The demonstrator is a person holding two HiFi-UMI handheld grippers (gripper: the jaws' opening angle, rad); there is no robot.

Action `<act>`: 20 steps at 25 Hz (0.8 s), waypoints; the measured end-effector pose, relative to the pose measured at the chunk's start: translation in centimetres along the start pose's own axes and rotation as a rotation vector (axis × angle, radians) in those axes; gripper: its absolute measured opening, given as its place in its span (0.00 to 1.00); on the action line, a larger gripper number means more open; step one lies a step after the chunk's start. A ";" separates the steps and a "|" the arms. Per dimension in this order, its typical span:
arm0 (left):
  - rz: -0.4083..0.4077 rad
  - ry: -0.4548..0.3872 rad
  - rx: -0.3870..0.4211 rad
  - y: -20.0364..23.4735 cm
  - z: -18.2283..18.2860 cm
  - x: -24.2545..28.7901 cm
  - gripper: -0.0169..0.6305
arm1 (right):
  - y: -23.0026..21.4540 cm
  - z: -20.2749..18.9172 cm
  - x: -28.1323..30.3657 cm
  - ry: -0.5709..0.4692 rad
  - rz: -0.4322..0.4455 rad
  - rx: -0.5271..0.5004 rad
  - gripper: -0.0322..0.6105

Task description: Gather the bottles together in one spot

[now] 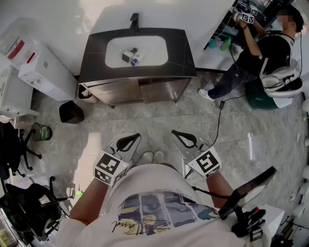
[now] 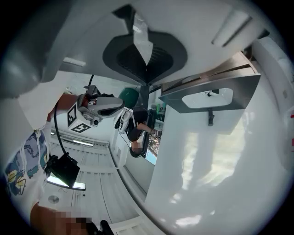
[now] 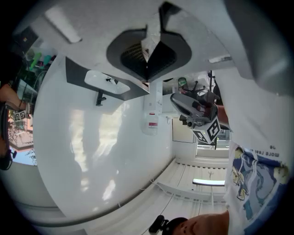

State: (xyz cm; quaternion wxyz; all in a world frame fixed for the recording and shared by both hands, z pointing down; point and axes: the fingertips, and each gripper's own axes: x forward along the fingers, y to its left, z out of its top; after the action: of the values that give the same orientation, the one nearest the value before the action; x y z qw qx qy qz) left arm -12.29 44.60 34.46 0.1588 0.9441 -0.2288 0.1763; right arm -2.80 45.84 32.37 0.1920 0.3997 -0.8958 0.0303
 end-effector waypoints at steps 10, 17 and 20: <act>0.068 0.015 -0.020 -3.3 1.4 4.9 0.03 | -4.9 -3.0 -4.2 -0.004 0.052 0.015 0.05; 0.094 0.049 -0.021 -3.8 1.6 7.3 0.03 | -7.2 -4.9 -4.2 -0.011 0.075 0.041 0.05; 0.097 0.052 -0.017 -2.7 1.9 7.9 0.03 | -8.0 -5.4 -3.1 0.002 0.082 0.051 0.05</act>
State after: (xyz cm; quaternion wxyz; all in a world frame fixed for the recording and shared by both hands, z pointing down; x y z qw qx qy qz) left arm -3.89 43.20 35.35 0.1640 0.9257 -0.2717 0.2061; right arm 6.62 43.71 35.46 0.1813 0.3676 -0.9101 0.0616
